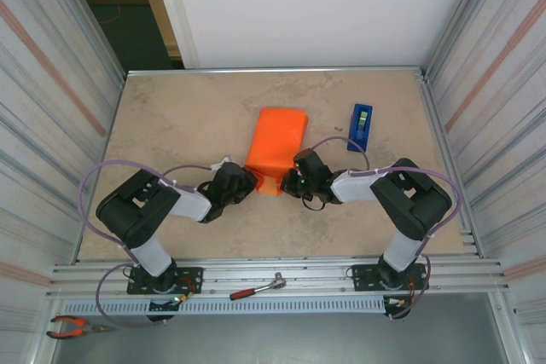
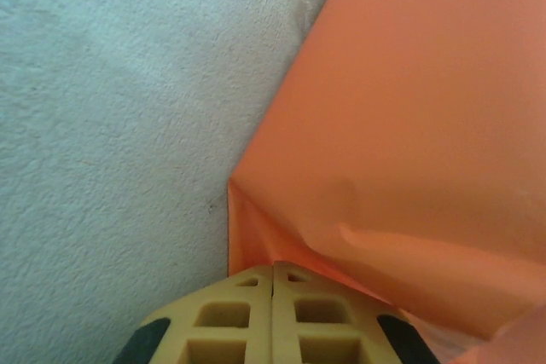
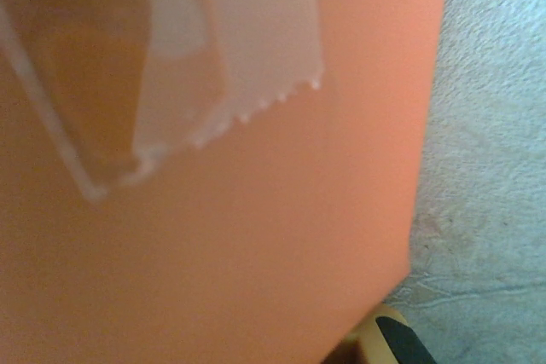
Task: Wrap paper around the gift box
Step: Fold the wrapping paper for the gift box.
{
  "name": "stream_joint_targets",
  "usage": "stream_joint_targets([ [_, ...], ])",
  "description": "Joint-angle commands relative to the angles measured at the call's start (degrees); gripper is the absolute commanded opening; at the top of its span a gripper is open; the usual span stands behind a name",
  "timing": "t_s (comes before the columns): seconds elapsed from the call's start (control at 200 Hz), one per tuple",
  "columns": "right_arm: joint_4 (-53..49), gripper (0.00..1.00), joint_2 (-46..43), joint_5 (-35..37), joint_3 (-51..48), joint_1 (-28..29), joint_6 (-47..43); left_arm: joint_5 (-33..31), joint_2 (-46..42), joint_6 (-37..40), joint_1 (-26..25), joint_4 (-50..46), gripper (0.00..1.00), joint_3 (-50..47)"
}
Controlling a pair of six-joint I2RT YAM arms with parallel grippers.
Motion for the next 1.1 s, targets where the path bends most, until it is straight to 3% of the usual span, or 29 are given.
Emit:
stream_joint_targets([
  [0.0, -8.8, 0.0, 1.3, 1.8, -1.8, 0.6, -1.2, -1.9, 0.0, 2.2, -0.6, -7.9, 0.0, 1.0],
  [0.336, -10.0, 0.0, 0.0, 1.8, -1.1, 0.6, -1.8, -3.3, -17.0, 18.2, -1.1, -35.2, 0.0, 9.3],
  [0.481, -11.3, 0.0, -1.3, 0.8, 0.2, 0.4, -3.4, 1.0, -21.2, 25.6, 2.4, -41.3, 0.03, 14.3],
  [0.782, -20.0, 0.0, -6.5, 0.6, 7.0, 0.4, -9.0, 15.1, -12.9, 33.8, 11.7, -43.5, 0.26, 25.0],
  [1.097, -28.0, 0.0, -15.7, 3.2, 11.8, -3.4, -12.5, 18.6, -6.7, 36.4, 12.2, -43.0, 0.35, 29.2],
])
